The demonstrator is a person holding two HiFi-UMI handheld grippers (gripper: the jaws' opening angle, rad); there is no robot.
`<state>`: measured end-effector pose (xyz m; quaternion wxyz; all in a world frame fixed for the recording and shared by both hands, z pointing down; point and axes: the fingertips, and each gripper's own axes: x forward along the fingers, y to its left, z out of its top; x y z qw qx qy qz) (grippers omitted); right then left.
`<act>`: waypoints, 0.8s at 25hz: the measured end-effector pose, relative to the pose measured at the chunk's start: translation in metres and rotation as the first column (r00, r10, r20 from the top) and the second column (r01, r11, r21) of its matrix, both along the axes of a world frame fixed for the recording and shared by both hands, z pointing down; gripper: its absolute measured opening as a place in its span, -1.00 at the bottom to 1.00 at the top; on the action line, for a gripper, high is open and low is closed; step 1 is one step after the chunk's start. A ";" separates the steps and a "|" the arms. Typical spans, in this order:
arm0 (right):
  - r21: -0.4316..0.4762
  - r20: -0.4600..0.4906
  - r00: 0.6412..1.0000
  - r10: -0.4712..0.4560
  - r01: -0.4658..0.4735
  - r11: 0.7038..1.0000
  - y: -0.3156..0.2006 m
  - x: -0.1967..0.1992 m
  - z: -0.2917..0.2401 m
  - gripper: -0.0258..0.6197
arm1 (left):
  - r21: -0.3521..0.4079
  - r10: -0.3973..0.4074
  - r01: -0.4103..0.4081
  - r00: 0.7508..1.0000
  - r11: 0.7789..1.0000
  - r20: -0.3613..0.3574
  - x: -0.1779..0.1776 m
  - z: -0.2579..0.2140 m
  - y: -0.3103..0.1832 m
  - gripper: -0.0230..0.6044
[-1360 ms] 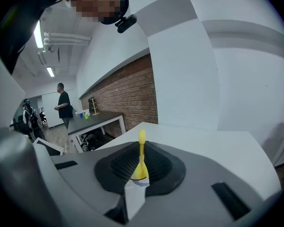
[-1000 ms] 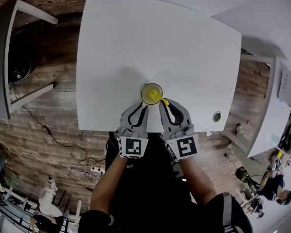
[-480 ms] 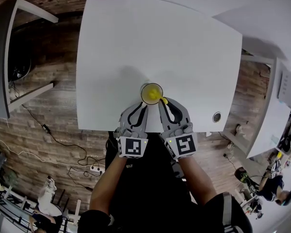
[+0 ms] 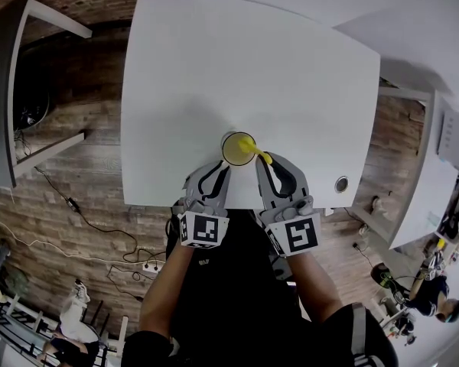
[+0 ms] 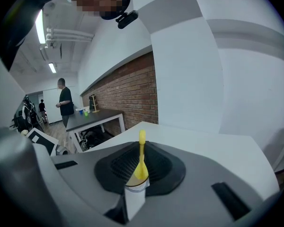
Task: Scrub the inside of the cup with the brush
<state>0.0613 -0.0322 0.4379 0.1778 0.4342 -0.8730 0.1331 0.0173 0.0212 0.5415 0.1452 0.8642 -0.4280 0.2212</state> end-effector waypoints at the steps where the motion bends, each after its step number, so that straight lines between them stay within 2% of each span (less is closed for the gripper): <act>1: 0.002 0.002 1.000 -0.001 0.001 1.000 -0.001 0.000 -0.003 -0.83 | 0.000 0.015 -0.015 1.000 1.000 0.005 -0.001 0.001 0.000 -0.73; 8: 0.003 -0.009 1.000 -0.004 0.004 1.000 -0.002 -0.001 0.000 -0.83 | 0.010 0.099 -0.100 0.995 0.995 0.012 -0.009 -0.001 -0.002 -0.73; 15: -0.038 -0.058 0.998 -0.023 0.021 0.999 -0.004 -0.005 0.032 -0.83 | 0.009 0.119 -0.119 0.993 0.993 -0.003 -0.009 0.000 -0.001 -0.73; 20: -0.055 -0.060 0.998 -0.018 0.015 0.998 -0.003 -0.003 0.049 -0.83 | 0.008 0.132 -0.132 0.991 0.991 -0.009 -0.007 -0.001 -0.003 -0.74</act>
